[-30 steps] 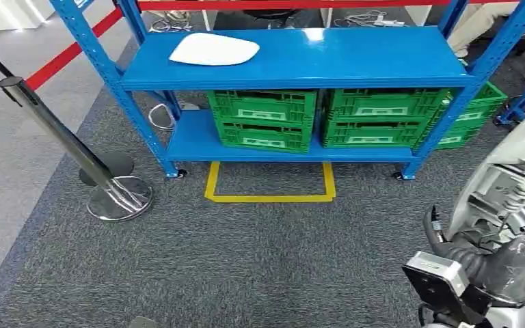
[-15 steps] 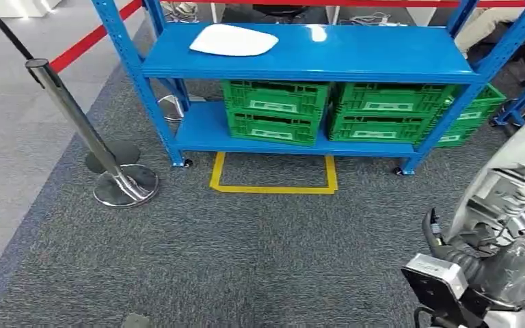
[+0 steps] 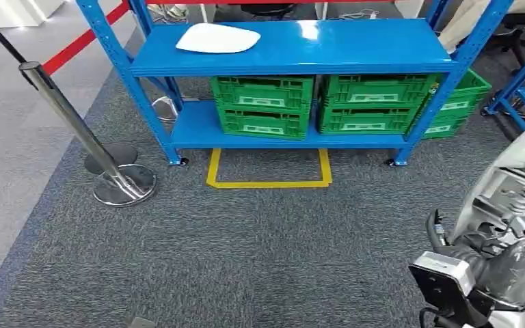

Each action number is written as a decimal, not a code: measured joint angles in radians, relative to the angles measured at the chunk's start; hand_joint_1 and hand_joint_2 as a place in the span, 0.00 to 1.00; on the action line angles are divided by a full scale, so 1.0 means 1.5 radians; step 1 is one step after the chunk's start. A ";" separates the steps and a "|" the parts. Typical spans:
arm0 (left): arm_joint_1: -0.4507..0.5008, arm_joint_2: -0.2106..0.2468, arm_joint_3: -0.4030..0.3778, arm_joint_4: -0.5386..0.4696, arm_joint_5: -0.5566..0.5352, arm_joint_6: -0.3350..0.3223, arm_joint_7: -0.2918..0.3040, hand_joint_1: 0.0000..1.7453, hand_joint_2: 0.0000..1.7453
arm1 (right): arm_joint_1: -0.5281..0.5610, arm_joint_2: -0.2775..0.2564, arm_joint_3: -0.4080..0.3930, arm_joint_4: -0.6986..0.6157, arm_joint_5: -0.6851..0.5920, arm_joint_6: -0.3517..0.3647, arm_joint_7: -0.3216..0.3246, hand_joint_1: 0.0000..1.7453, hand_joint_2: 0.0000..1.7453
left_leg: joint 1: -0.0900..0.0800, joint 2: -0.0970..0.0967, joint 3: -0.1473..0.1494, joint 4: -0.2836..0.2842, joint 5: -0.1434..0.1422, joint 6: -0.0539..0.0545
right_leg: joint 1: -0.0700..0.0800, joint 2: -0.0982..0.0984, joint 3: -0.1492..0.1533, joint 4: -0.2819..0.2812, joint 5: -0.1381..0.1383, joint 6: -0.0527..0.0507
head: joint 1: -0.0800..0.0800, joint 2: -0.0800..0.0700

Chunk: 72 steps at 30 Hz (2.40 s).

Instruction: Take the parts from the cabinet and place them on the table.

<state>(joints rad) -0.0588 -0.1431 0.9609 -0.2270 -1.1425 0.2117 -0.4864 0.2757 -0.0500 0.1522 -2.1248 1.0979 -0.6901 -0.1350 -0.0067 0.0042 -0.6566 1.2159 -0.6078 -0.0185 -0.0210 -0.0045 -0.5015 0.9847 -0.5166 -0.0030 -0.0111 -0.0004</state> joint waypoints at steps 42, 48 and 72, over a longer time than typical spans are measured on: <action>-0.002 -0.004 -0.003 -0.002 0.010 -0.002 0.003 0.00 1.00 | 0.011 0.000 -0.024 -0.021 -0.039 0.000 0.000 0.94 1.00 | 0.001 -0.020 0.084 -0.156 0.084 0.029 | 0.004 0.045 -0.050 0.020 0.026 0.023 | 0.002 0.000; 0.000 -0.006 -0.004 -0.003 0.012 -0.002 0.002 0.00 1.00 | 0.017 0.000 -0.035 -0.023 -0.056 0.000 -0.001 0.94 1.00 | 0.001 0.012 0.081 -0.161 0.093 0.035 | 0.002 0.009 -0.138 0.218 -0.070 0.035 | 0.008 0.000; -0.001 -0.006 -0.006 -0.004 0.013 -0.002 0.002 0.00 1.00 | 0.034 0.000 -0.068 -0.027 -0.073 -0.001 -0.002 0.94 1.00 | 0.002 -0.039 0.088 -0.141 0.070 0.026 | -0.001 0.073 -0.066 0.020 0.041 0.021 | 0.003 0.000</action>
<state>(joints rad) -0.0603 -0.1514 0.9525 -0.2323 -1.1227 0.2087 -0.4837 0.3273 -0.0496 0.0500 -2.1652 0.9880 -0.6909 -0.1373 -0.0034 -0.0542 -0.5241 1.0042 -0.5024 0.0210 -0.0218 0.1051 -0.6011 1.0145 -0.4548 0.0290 -0.0072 -0.0004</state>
